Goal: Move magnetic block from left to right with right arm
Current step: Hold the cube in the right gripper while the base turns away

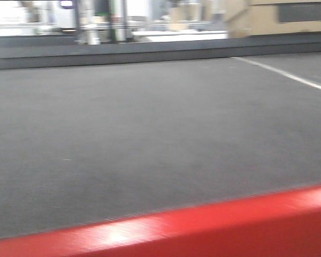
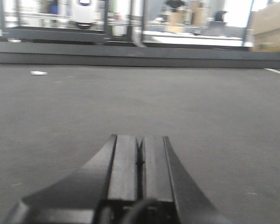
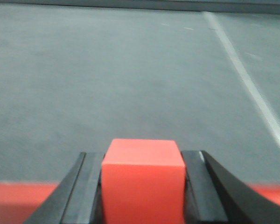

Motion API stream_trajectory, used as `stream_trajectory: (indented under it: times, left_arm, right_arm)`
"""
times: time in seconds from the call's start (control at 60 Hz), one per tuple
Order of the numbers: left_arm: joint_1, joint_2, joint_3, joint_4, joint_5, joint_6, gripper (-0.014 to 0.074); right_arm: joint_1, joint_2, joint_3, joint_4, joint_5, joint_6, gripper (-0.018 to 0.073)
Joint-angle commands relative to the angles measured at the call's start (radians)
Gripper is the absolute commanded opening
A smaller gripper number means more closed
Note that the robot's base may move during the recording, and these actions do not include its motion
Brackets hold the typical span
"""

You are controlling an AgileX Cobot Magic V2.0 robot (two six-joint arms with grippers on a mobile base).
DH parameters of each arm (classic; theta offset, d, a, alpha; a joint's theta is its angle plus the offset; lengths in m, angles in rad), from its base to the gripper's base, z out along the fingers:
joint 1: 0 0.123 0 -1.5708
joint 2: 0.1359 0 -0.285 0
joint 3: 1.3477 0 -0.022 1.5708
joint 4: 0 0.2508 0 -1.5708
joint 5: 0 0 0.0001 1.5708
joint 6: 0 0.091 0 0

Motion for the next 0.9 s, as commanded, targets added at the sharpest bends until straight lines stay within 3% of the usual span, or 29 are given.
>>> stream_trajectory:
  times: [0.0,0.884]
  left_arm:
    - [-0.007,-0.014,0.009,0.000,-0.090,-0.004,-0.0116]
    - [-0.007,-0.014,0.009,0.000,-0.090,-0.004,-0.0116]
  right_arm:
    - [-0.004,0.012,-0.027,-0.012,-0.089,-0.011,0.0161]
    - [-0.004,0.012,-0.027,-0.012,-0.089,-0.011,0.0161]
